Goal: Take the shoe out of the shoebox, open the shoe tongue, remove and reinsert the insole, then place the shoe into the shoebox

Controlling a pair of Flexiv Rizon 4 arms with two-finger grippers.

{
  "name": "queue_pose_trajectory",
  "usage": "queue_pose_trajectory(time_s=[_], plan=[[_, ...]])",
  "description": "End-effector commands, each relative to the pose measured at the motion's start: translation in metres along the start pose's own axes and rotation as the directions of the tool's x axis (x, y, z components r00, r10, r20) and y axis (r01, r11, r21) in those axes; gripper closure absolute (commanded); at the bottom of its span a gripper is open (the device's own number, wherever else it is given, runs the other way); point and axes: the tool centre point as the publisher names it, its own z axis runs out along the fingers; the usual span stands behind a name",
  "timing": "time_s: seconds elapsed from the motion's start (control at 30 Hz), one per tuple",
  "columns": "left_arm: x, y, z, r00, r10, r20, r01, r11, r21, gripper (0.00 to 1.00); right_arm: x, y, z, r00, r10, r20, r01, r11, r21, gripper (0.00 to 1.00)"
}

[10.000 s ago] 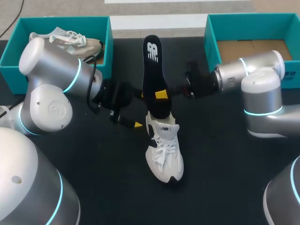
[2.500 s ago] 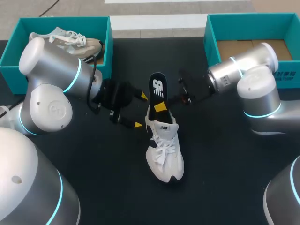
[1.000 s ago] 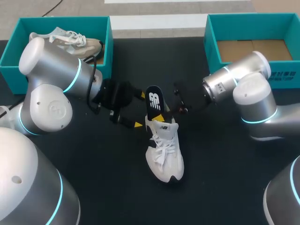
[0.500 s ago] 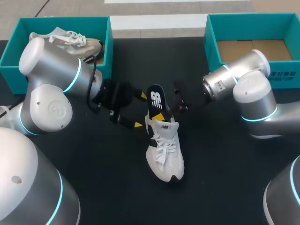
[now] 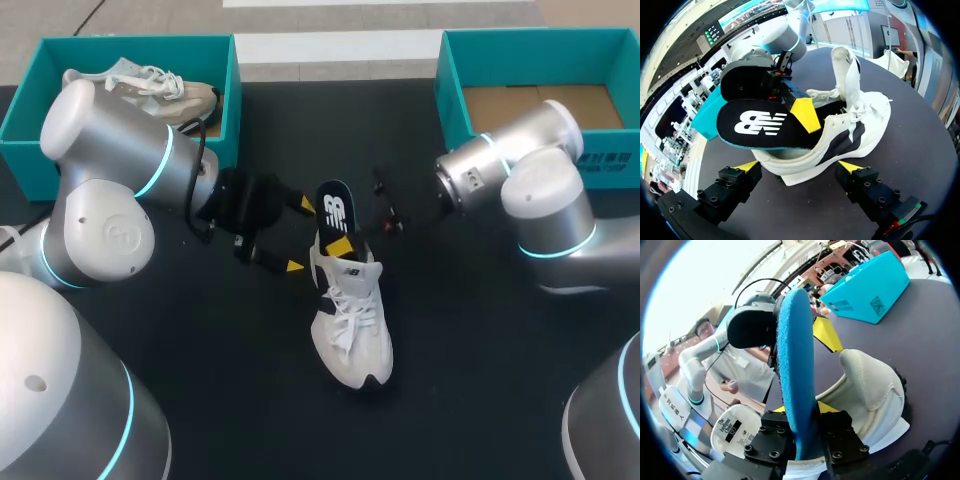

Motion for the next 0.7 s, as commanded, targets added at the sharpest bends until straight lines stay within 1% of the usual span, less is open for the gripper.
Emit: queue_pose_trajectory(time_s=[0.03, 0.3, 0.5, 0.6, 0.63, 0.67, 0.7], plan=[[0.0, -0.001, 0.001, 1.0, 0.0, 0.0, 0.0, 1.0, -0.003, 0.0, 0.0, 0.004, -0.005, 1.0, -0.008, 0.009, 0.008, 1.0, 0.006, 0.75], [0.0, -0.001, 0.001, 1.0, 0.0, 0.0, 0.0, 1.0, -0.003, 0.0, -0.006, 0.015, -0.015, 0.999, -0.039, 0.022, 0.039, 0.999, 0.008, 0.76], [0.0, -0.001, 0.001, 1.0, 0.0, 0.0, 0.0, 1.0, -0.003, 0.0, -0.009, 0.02, -0.016, 0.998, -0.058, 0.02, 0.058, 0.998, 0.014, 0.78], [0.0, -0.001, 0.001, 1.0, 0.0, 0.0, 0.0, 1.0, -0.003, 0.0, -0.01, 0.02, -0.015, 0.998, -0.061, 0.014, 0.061, 0.998, 0.017, 0.85], [0.0, -0.001, 0.001, 1.0, 0.0, 0.0, 0.0, 1.0, -0.003, 0.0, -0.01, 0.019, -0.014, 0.998, -0.061, 0.012, 0.061, 0.998, 0.017, 0.91], [0.0, -0.001, 0.001, 1.0, 0.0, 0.0, 0.0, 1.0, -0.003, 0.0, -0.009, 0.018, -0.013, 0.998, -0.06, 0.01, 0.06, 0.998, 0.017, 1.0], [0.0, -0.001, 0.001, 1.0, 0.0, 0.0, 0.0, 1.0, -0.003, 0.0, -0.009, 0.017, -0.013, 0.998, -0.057, 0.005, 0.057, 0.998, 0.017, 1.0]])
